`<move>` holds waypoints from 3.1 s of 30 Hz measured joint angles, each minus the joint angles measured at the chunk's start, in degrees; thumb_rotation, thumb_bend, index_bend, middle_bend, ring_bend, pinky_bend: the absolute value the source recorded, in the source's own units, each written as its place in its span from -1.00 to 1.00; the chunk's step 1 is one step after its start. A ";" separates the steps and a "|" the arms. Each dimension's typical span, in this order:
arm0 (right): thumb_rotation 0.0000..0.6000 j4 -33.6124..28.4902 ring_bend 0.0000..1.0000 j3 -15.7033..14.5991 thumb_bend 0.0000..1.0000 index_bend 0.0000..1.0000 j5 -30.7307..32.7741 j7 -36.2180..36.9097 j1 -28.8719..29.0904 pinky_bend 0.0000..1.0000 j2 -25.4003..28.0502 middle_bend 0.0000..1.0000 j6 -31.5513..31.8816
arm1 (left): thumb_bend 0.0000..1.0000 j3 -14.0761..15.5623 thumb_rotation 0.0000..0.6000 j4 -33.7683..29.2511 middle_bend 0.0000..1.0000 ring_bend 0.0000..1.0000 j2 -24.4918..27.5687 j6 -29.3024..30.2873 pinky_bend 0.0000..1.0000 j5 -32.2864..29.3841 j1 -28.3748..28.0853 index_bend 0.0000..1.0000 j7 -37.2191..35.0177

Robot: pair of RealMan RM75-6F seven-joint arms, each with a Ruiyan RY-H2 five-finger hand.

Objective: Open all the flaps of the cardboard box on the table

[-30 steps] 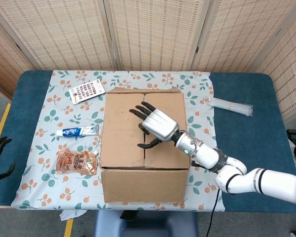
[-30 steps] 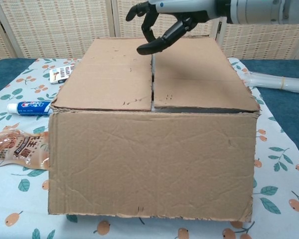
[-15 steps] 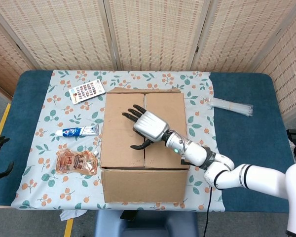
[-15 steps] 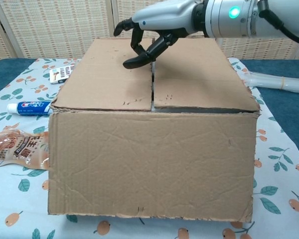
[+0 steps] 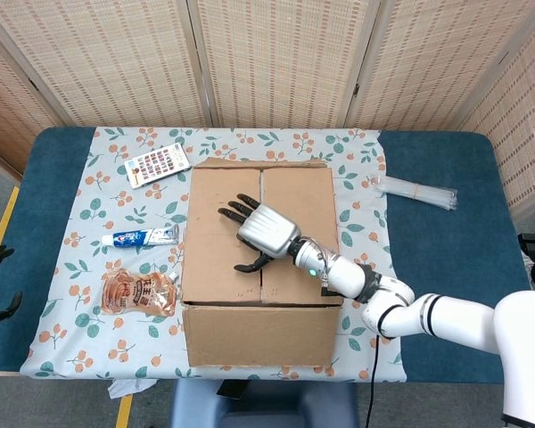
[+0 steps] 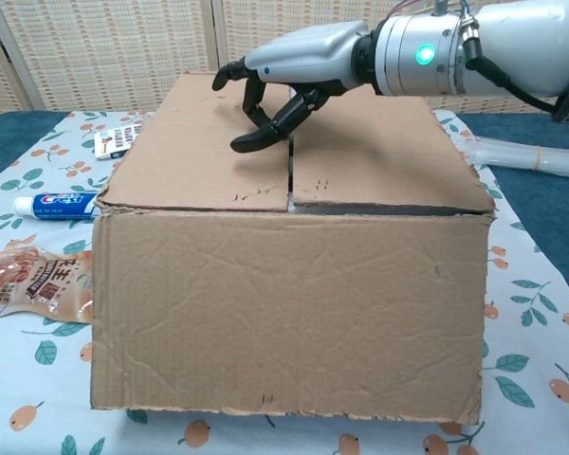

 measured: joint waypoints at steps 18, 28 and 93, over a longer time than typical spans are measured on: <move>-0.45 1.27 -0.95 -1.93 -0.32 0.35 -2.01 2.58 -0.13 -1.00 1.19 -0.87 -0.95 | -0.05 -0.24 1.00 0.35 -0.83 -0.90 -0.28 -0.40 -1.00 -0.63 -0.07 -0.75 0.75; -0.45 -2.88 -0.96 -2.28 -0.32 0.38 -2.18 1.69 -1.78 -1.00 4.48 -0.87 1.06 | -0.05 -0.30 1.00 0.08 -0.88 -0.94 -0.66 0.55 -1.00 -0.35 0.04 -0.86 2.33; 0.87 -8.86 -1.00 -9.91 -0.32 -0.29 -10.03 17.08 -49.86 -1.00 25.17 -1.00 48.54 | -0.05 -1.79 1.00 -15.64 -0.89 -0.96 4.86 -0.95 -1.00 6.00 -7.23 -0.65 22.06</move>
